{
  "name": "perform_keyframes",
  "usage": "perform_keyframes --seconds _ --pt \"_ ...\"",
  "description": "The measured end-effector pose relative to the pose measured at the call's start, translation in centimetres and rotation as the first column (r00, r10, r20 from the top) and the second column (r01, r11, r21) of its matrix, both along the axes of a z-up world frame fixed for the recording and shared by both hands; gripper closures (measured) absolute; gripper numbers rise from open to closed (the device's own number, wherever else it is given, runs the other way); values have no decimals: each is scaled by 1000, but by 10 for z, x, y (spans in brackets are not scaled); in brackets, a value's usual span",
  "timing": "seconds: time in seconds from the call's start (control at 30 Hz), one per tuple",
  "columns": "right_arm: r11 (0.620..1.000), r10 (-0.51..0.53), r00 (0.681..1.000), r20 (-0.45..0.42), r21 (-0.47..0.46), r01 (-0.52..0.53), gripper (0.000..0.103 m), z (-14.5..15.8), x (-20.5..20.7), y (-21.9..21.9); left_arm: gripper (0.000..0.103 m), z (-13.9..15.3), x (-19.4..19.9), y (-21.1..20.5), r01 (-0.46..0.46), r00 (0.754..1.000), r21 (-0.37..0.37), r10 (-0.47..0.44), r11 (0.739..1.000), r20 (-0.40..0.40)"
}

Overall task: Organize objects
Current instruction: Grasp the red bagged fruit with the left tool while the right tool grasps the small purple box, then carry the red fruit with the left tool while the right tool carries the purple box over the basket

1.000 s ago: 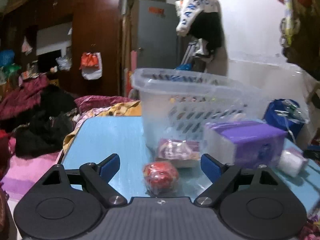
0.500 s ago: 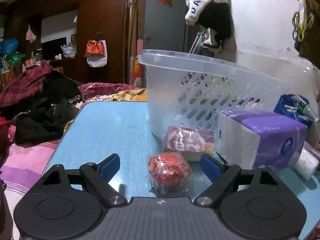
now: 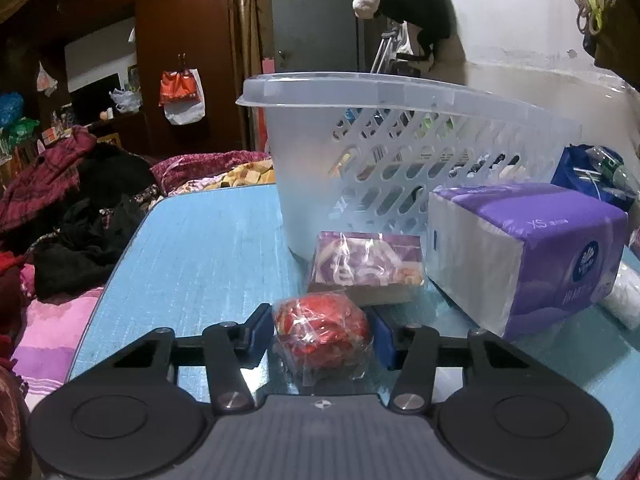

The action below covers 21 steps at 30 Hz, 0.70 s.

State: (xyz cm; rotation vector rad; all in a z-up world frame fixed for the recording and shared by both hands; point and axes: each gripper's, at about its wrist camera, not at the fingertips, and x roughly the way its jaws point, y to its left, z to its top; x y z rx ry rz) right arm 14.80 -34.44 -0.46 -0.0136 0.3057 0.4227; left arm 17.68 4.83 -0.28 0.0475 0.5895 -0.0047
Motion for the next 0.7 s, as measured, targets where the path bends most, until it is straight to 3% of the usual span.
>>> perform_keyframes --seconds 0.3,0.53,0.7 --pt "999 13 997 79 32 -15 59 2 -7 0 48 18 -38 2 -3 980 -44 11 999 201" --pt "994 44 946 322 77 -72 59 29 -20 3 48 87 -71 -19 89 917 -46 -63 995 394" --pt "988 125 931 344 45 -149 59 72 -4 32 48 128 -62 -44 141 890 -8 -124 990 438"
